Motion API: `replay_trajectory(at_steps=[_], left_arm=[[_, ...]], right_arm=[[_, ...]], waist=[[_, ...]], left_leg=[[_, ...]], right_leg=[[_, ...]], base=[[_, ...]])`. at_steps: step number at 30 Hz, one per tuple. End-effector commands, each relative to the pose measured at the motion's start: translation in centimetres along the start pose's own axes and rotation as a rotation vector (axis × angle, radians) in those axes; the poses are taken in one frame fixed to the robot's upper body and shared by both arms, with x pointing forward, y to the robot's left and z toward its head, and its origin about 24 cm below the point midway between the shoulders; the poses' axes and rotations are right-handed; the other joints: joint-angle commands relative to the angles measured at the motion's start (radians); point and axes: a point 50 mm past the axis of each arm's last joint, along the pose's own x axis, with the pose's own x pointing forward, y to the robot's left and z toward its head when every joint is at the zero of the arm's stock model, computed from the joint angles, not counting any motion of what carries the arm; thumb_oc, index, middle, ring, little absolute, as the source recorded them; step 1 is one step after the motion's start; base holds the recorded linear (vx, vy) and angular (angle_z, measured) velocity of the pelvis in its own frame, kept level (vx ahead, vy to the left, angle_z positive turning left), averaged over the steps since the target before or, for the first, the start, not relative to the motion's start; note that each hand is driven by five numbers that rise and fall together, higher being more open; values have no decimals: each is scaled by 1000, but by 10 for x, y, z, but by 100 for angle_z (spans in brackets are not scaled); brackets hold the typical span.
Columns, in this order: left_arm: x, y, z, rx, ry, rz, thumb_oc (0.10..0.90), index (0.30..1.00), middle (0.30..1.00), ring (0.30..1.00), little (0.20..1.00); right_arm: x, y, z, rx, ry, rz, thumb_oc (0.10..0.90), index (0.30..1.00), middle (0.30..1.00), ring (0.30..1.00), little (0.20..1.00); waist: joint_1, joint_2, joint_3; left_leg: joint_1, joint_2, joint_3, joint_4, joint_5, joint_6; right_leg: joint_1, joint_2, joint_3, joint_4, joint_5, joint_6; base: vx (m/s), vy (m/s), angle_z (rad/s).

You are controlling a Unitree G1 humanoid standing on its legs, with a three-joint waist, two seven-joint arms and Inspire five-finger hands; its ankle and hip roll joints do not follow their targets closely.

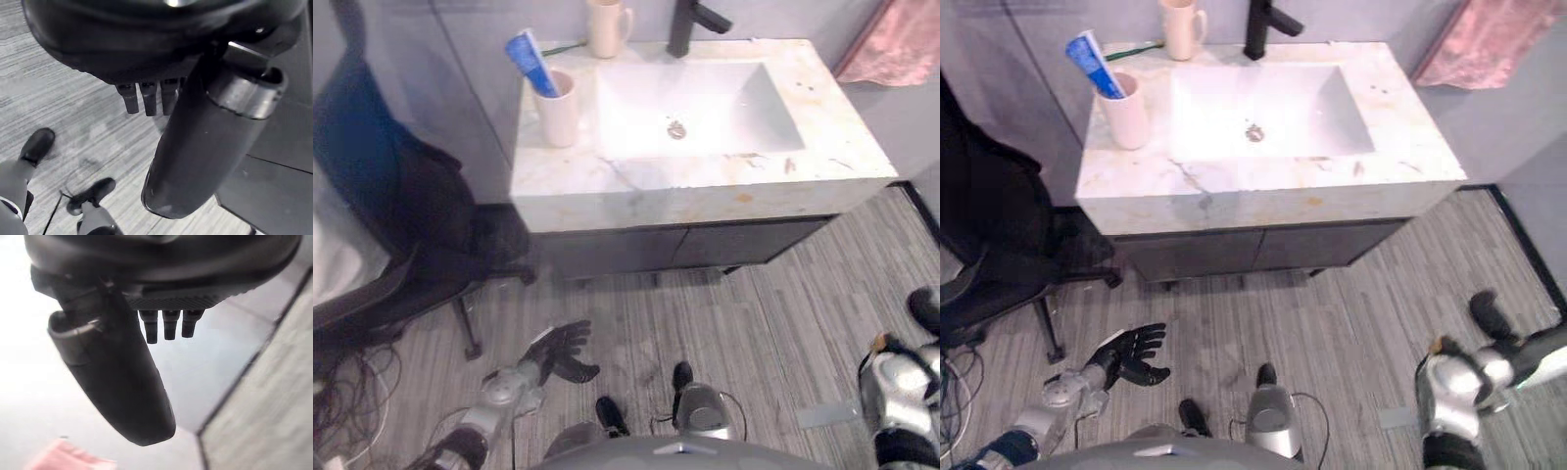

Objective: Organize the bathroom.

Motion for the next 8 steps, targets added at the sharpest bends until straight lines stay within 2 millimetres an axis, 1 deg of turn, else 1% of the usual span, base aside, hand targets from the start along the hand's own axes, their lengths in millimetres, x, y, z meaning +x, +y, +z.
replay_trajectory(at_steps=[1,2,4,5,6,7,8], left_arm=[[14,-4,40,-19,-180,60,800,900,900,900,900],[14,-3,35,-30,-163,82,800,900,900,900,900],[16,-2,27,-31,-115,84,800,900,900,900,900],[17,-3,25,-18,-101,79,800,900,900,900,900],[17,-3,25,-18,-101,79,800,900,900,900,900],[17,-7,15,7,-51,41,800,900,900,900,900],[18,-12,10,6,-23,27,800,900,900,900,900]], right_arm=[[-33,32,-19,-86,29,257,800,900,900,900,900],[-43,34,-40,-150,125,319,800,900,900,900,900],[-71,34,-80,-238,328,416,800,900,900,900,900],[-79,33,-92,-288,392,468,800,900,900,900,900],[-79,33,-92,-288,392,468,800,900,900,900,900],[-96,27,-113,-350,513,514,800,900,900,900,900],[-103,23,-123,-374,591,521,800,900,900,900,900]], waist=[[52,-31,-69],[65,-38,-73],[84,-40,-77],[86,-40,-76],[86,-40,-76],[95,-38,-83],[98,-37,-86]], left_leg=[[-30,3,-136,-70,14,-60],[-35,1,-138,-71,19,-65],[-43,12,-161,-71,36,-72],[-39,13,-167,-71,34,-72],[-39,13,-167,-71,34,-72],[-43,18,-176,-71,46,-81],[-43,16,-185,-71,47,-83]], right_leg=[[90,30,-28,-85,-85,36],[108,29,-33,-126,-67,41],[110,44,-25,-155,-53,34],[116,46,-23,-159,-55,34],[116,46,-23,-159,-55,34],[116,52,-30,-168,-50,26],[121,56,-29,-176,-49,23]], base=[[-151,-194,-68],[-64,-196,-89],[-54,-199,-71],[-35,-108,-21],[-30,-110,2],[-34,-103,7],[-50,-154,10]])
